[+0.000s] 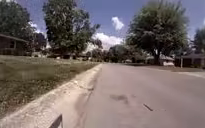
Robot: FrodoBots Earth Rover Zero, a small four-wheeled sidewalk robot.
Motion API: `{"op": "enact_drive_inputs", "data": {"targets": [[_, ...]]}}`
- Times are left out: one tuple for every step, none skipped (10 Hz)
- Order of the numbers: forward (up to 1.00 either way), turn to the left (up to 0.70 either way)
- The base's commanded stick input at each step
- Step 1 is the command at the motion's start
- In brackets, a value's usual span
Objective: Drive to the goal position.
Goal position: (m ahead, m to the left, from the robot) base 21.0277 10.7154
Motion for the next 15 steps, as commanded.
{"op": "enact_drive_inputs", "data": {"targets": [[1.0, -0.21], [1.0, -0.03], [1.0, 0.0], [1.0, 0.0], [1.0, 0.0], [1.0, 0.0], [1.0, 0.0], [1.0, 0.0], [1.0, 0.0], [1.0, 0.0], [1.0, 0.0], [1.0, 0.0], [1.0, 0.0], [1.0, 0.0], [1.0, 0.0]]}}
